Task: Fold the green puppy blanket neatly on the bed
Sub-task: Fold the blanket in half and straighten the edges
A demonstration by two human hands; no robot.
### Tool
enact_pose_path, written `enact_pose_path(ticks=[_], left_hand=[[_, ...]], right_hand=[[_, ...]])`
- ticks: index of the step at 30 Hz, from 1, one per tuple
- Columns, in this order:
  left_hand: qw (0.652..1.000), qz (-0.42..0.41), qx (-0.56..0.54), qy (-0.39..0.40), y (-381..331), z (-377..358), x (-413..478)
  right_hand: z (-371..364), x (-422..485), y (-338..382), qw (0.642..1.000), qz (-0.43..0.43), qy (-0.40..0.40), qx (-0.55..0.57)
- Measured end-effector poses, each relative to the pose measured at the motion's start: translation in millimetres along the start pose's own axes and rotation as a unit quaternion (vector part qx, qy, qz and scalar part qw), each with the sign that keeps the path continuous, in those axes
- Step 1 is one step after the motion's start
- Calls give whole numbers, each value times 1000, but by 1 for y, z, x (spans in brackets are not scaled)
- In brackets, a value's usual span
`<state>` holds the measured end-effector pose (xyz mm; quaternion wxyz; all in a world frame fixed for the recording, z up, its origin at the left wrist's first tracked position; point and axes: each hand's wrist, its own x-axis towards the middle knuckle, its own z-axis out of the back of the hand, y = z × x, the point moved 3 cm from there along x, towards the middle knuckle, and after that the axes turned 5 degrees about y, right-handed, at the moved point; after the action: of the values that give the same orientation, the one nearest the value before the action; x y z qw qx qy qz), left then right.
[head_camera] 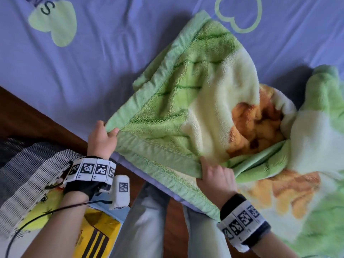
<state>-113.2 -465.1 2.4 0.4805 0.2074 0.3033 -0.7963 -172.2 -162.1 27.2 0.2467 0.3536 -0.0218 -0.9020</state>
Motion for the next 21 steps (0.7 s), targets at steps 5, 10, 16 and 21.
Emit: enact_pose_path(ticks=[5, 10, 16, 21], left_hand=[[999, 31, 0, -22, 22, 11, 9], [996, 90, 20, 21, 47, -4, 10], [986, 156, -25, 55, 52, -31, 12], [992, 127, 3, 11, 51, -23, 25]], right_hand=[[-23, 3, 25, 995, 45, 58, 67], [-40, 13, 35, 991, 51, 115, 46], [-61, 26, 18, 987, 12, 147, 67], [-68, 28, 18, 985, 31, 153, 74]])
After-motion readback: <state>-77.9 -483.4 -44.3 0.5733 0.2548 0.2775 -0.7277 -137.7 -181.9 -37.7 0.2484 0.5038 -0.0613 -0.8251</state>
